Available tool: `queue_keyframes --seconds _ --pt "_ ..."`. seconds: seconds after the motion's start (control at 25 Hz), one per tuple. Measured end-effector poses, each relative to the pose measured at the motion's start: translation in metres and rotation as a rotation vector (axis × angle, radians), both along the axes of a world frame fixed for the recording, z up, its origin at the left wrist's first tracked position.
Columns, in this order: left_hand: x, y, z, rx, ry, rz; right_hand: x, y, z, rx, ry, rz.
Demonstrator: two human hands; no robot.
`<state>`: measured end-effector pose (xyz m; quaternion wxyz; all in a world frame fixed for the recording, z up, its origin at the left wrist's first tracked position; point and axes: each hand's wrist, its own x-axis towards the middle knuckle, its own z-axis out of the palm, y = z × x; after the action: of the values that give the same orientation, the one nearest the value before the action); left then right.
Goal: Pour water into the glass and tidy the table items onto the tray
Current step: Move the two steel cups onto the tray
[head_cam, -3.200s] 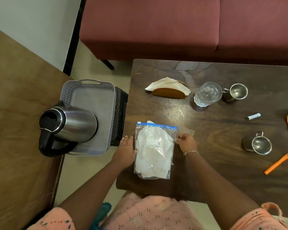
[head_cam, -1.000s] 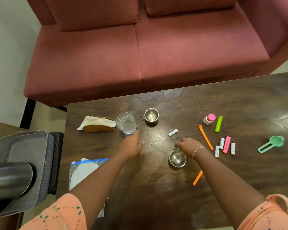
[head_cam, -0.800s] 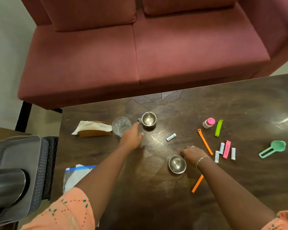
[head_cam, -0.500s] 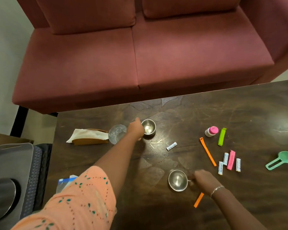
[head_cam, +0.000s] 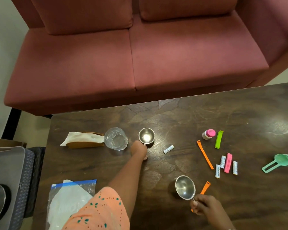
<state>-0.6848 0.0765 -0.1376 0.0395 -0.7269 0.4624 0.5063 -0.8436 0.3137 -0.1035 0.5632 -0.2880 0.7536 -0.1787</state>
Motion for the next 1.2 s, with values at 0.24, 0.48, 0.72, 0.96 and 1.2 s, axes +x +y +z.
queue_keyframes --seconds 0.24,0.48,0.72,0.96,1.2 --pt "0.006 0.03 0.023 0.109 0.323 0.539 0.022 -0.004 0.007 -0.141 0.036 -0.206" --pt "0.068 0.081 0.066 0.212 0.512 0.537 0.072 -0.019 0.03 -0.215 -0.032 -0.341" --pt "0.192 0.083 0.103 0.173 0.556 0.557 0.184 -0.055 0.067 -0.246 -0.182 -0.443" --pt "0.354 0.047 0.138 0.02 0.542 0.616 0.321 -0.112 0.092 -0.221 -0.354 -0.414" --pt "0.474 0.002 0.171 -0.089 0.525 0.658 0.433 -0.181 0.09 -0.209 -0.375 -0.244"
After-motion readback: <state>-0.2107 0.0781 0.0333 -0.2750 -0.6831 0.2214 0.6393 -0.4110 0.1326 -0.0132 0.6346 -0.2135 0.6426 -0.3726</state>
